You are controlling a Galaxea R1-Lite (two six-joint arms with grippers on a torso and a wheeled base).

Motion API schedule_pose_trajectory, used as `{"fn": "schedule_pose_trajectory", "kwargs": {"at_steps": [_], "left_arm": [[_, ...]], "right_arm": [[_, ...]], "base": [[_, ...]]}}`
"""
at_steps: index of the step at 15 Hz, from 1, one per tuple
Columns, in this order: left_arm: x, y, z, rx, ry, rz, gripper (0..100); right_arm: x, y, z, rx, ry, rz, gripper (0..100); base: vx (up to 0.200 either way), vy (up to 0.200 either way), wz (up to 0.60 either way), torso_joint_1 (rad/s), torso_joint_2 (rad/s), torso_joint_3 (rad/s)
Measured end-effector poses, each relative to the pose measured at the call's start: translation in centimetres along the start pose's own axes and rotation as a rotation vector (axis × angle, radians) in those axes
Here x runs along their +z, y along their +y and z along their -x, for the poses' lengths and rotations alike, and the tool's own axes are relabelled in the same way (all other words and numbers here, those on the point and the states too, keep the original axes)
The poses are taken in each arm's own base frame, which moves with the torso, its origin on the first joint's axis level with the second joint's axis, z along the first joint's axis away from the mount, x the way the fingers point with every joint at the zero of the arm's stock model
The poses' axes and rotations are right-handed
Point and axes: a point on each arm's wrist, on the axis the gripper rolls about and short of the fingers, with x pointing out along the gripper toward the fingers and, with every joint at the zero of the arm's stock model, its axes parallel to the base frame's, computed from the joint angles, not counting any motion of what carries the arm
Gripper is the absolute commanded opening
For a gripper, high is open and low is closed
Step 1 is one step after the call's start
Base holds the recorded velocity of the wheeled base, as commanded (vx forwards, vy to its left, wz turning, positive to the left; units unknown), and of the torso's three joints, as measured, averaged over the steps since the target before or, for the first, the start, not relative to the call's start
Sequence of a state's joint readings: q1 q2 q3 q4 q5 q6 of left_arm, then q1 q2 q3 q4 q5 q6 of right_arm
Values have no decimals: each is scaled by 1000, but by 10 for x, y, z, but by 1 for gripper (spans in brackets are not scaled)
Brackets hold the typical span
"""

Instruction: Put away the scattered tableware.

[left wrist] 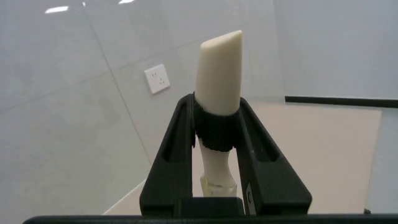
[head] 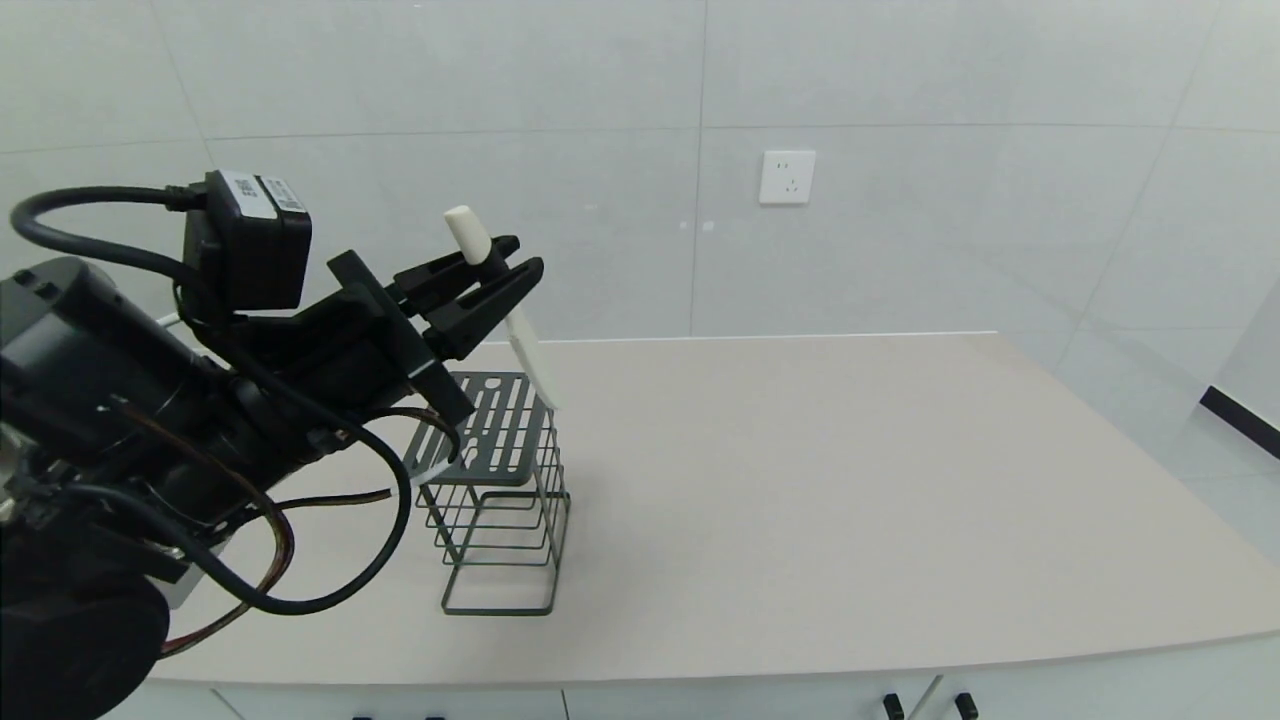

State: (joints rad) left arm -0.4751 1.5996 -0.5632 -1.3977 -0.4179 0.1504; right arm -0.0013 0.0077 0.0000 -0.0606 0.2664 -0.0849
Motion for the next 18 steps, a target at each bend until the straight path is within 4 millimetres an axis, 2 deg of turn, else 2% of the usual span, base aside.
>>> {"fn": "schedule_pose_trajectory", "kwargs": {"at_steps": [3,11,18], "left_arm": [[5,14,-4,-66,-17,-67,0],[-15,46,-1,-34,23,-118,0],[-34,48,-7,-65,22,-96,0]], "right_arm": [[0,0,0,1,0,-9,0],[0,0,0,1,-1,-11,0],[0,0,0,1,0,-15,0]], "base": [[0,0,0,0,0,0],[0,0,0,0,0,0],[0,0,0,0,0,0]]}}
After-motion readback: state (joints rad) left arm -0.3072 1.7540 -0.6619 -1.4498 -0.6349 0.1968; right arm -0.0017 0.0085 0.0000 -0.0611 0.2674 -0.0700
